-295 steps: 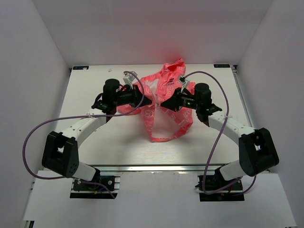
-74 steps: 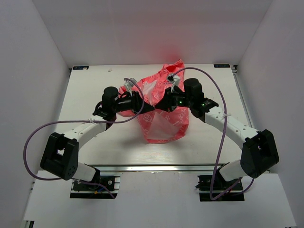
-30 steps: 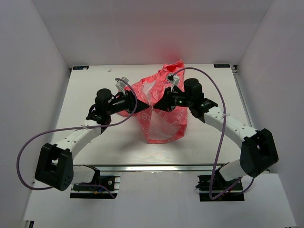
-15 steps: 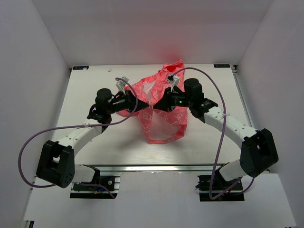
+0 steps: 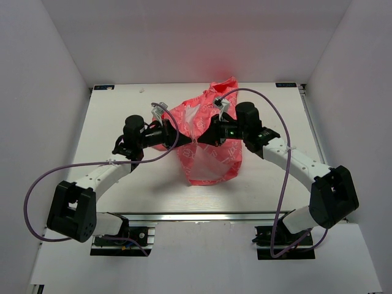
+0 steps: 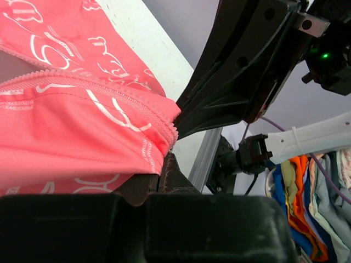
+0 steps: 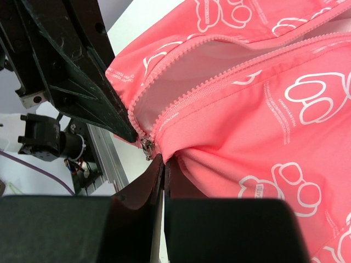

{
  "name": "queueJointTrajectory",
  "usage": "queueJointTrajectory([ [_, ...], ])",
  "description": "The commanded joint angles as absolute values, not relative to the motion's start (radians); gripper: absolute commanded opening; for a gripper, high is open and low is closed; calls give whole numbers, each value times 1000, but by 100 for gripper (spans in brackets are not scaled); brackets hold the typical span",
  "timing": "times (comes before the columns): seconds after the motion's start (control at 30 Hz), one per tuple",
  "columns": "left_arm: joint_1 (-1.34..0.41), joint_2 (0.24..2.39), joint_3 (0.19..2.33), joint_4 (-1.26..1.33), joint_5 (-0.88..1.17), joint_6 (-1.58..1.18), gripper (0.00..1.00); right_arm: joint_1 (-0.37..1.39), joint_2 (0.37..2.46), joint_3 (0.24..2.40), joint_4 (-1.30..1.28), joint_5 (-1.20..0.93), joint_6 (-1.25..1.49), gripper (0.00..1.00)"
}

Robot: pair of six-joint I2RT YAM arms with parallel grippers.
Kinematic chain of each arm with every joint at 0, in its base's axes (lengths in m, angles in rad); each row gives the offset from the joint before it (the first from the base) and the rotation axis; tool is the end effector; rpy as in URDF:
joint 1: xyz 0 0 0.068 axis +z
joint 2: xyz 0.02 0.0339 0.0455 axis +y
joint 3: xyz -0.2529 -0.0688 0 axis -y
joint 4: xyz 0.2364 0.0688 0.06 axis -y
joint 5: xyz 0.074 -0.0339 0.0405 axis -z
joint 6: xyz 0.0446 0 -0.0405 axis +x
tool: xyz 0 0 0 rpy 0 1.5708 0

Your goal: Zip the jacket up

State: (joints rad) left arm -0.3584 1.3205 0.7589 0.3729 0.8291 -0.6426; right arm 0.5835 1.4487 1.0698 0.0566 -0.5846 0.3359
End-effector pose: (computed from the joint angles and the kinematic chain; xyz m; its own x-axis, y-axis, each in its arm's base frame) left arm 0.2616 -0.1331 0.2639 -0.6891 -0.1742 -0.7034 0.6274 0.3425 -0.6994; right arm 0.2673 0.2059 0.2976 -0.5450 -0.0304 -0.8379 -0.7591 0.4423 0.4777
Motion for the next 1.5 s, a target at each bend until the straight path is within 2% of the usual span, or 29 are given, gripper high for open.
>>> queueJointTrajectory([
  [0.0,-362,1330,761,314,943,-621,0,584,1442,1137,124,-612,291,0],
  [0.2,-362,1393,801,261,950,-608,0,584,1445,1137,170,-646,325,0],
  [0.37,-364,1391,825,118,865,-540,0,563,1440,1155,219,-683,367,0],
  [0.7,-364,1373,821,225,870,-620,0,563,1499,1192,94,-648,333,1],
  [0.73,-364,1376,818,263,871,-650,0,563,1491,1181,86,-638,321,5],
  [0.77,-364,1379,812,284,876,-663,0,563,1483,1160,77,-629,318,23],
  [0.87,-364,1390,792,353,880,-716,0,563,1454,1131,40,-615,317,51],
  [1.03,-364,1397,764,411,854,-773,0,561,1402,1060,11,-569,333,69],
  [1.1,-364,1396,758,429,845,-790,0,563,1367,1025,2,-549,334,89],
  [1.33,-365,1390,746,428,830,-793,0,563,1269,950,-54,-538,365,89],
  [1.47,-365,1390,739,439,819,-802,0,583,1241,867,36,-618,431,89],
])
